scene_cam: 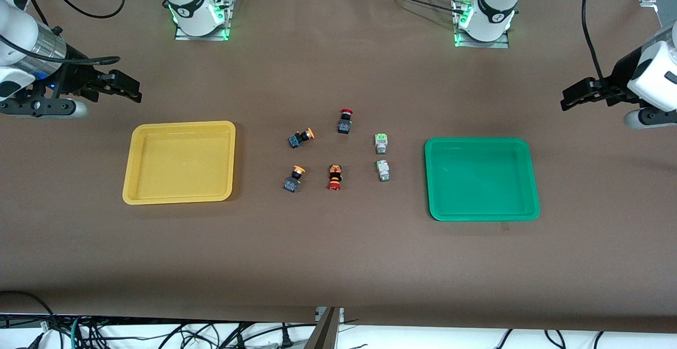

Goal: Place green and yellow buttons in trays
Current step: 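Grasp a black button with the right gripper while the left gripper moves out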

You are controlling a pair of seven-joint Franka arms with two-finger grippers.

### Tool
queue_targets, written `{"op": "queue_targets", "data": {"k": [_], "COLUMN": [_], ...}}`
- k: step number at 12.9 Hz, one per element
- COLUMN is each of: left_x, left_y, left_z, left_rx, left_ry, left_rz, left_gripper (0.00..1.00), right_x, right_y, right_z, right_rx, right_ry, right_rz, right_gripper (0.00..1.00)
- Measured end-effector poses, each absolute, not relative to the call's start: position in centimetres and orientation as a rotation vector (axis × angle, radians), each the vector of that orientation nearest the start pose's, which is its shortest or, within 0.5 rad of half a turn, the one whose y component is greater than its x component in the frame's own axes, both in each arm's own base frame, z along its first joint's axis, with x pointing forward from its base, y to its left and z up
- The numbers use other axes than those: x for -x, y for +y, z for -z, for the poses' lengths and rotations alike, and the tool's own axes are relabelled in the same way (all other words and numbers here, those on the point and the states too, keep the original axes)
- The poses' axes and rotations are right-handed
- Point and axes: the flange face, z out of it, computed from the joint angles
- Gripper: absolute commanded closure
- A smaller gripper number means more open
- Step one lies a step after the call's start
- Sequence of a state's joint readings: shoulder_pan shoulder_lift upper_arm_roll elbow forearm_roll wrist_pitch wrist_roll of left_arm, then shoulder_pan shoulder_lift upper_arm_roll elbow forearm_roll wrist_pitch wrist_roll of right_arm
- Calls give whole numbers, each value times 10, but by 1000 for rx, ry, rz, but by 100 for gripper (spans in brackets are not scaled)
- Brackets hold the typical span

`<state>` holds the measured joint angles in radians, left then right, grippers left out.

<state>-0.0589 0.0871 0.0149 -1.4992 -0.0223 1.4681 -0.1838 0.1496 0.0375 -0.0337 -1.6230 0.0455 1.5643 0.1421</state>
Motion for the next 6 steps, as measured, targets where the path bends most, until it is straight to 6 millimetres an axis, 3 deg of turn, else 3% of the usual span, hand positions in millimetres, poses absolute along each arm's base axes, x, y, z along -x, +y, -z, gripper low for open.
{"op": "queue_targets", "data": {"k": [3,6], "left_x": [-572,-574], "left_y": [-28,-28], "left_z": [-594,-588], "left_rx": [3133,3131], "left_ry": [-220,-220], "left_rz": [-208,-223], "left_gripper": [0,0], "right_x": [-562,-593], "right_y": [87,138], "right_z": [-557,-485], "right_rx": [3111,3123], "right_ry": [18,155], "right_rz": [-220,-216], "right_gripper": [0,0]}}
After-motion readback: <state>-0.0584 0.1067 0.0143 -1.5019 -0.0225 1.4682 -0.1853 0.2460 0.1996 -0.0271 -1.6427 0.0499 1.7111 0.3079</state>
